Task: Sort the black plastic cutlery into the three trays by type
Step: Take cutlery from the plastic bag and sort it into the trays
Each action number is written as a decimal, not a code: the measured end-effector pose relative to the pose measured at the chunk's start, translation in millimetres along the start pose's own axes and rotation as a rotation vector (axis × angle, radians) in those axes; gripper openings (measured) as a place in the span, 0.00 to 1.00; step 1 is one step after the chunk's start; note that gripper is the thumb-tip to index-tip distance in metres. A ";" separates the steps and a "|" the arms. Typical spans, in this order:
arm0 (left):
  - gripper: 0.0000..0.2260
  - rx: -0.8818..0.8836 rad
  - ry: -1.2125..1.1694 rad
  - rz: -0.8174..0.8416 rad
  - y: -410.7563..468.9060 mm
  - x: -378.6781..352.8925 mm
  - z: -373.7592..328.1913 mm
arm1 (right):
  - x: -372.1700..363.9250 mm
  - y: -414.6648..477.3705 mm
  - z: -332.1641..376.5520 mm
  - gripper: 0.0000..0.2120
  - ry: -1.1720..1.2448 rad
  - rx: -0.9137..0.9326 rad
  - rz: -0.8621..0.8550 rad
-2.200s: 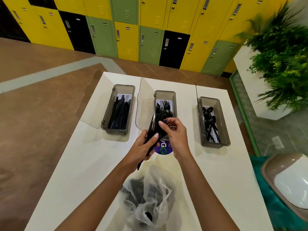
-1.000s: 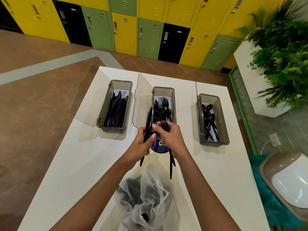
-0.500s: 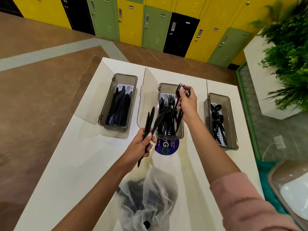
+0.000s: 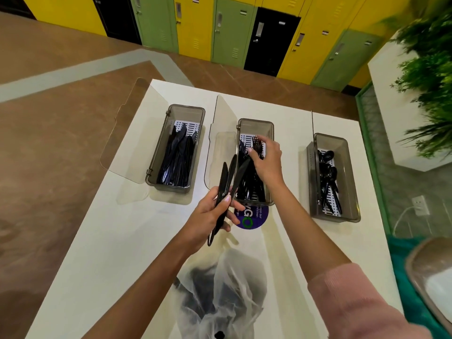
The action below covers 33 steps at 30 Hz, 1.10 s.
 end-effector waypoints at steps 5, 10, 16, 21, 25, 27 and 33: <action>0.11 -0.008 -0.023 0.007 -1.7 -2.0 -5.4 | 5.3 -47.6 32.1 0.18 0.361 -0.053 0.086; 0.12 0.012 0.000 0.046 -12.7 -3.9 -10.9 | -12.6 -99.2 42.2 0.11 0.499 -0.106 0.284; 0.16 0.016 0.047 0.019 -27.9 2.7 -12.7 | -20.3 -114.8 54.4 0.06 0.533 -0.114 0.343; 0.18 0.050 0.088 -0.006 -39.2 22.5 -12.5 | -47.9 -125.0 70.1 0.11 0.541 -0.136 0.468; 0.19 0.029 0.102 -0.088 -46.9 50.2 -15.4 | -71.9 -124.8 91.1 0.12 0.526 -0.137 0.487; 0.17 0.027 0.085 -0.125 -48.6 64.6 -15.4 | -81.9 -118.2 103.3 0.08 0.526 -0.129 0.477; 0.19 0.031 0.099 -0.301 -49.0 113.6 -9.5 | -97.9 -77.9 150.7 0.11 0.460 -0.062 0.336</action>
Point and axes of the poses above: each hand's wrist, its own y-axis towards the middle knuckle, its own x-axis out of the back of the hand, z = x × y, the point moved 8 cm from there along y, towards the middle knuckle
